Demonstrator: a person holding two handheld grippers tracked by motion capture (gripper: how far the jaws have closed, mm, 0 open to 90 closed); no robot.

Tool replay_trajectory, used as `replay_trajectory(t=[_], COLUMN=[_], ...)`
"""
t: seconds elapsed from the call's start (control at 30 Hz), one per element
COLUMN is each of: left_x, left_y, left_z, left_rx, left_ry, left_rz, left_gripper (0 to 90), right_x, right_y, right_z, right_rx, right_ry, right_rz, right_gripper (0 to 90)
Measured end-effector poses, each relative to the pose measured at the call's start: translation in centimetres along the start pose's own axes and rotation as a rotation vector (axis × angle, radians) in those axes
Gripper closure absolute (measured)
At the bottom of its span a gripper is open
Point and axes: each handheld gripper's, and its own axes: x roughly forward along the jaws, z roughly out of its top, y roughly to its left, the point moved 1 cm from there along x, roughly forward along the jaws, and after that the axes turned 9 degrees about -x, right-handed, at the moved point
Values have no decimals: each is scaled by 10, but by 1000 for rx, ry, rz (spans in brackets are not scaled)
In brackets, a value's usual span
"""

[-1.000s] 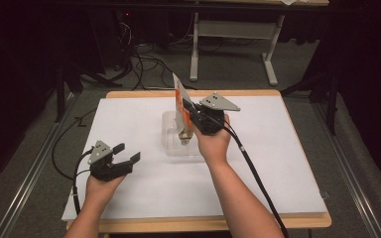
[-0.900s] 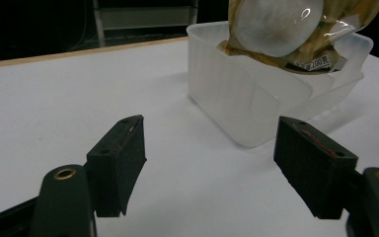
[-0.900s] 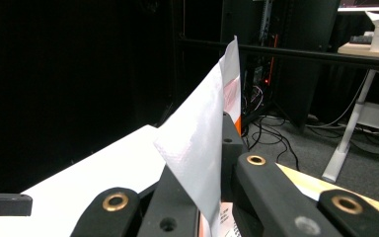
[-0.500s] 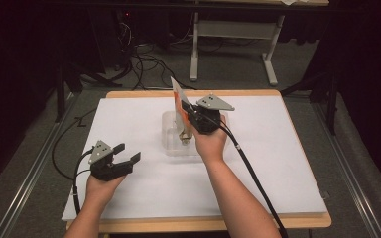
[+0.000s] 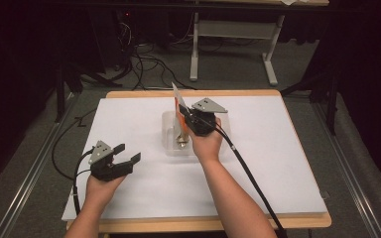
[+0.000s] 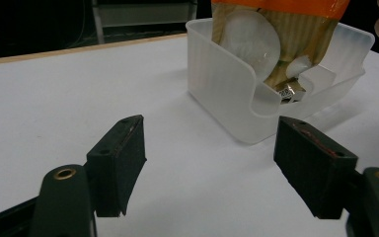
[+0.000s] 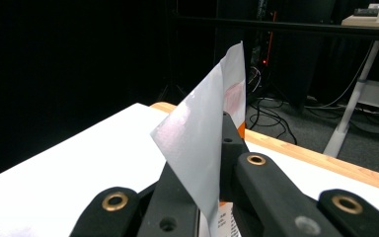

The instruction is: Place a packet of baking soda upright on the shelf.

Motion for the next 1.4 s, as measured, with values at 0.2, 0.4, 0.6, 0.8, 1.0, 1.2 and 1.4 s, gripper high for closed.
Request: replay_trajectory(t=[0.2,0.4,0.6,0.8,1.0,1.2,1.4], left_x=[0,1,1,1,1,2,2], left_y=[0,-1,-1,-2,-2,-2,-2], left_z=[0,0,0,0,-1,-1,-1], left_rx=[0,1,2,4,7,8,9], left_ry=[-1,1,2,5,8,10,11], left_rz=[0,0,0,-1,1,1,0], left_gripper=[285,285,286,286,286,286,287], right_x=[0,-1,-4,-7,-7,-7,-5], right_y=[3,7,12,12,13,13,15], right_z=[-4,-8,-14,-18,-24,-31,-39], right_rx=[-7,-6,0,3,8,19,21], right_ry=[2,0,-6,-5,5,13,34], right_rz=[7,22,35,35,36,38,40], right_gripper=[900,900,900,900,900,900,900])
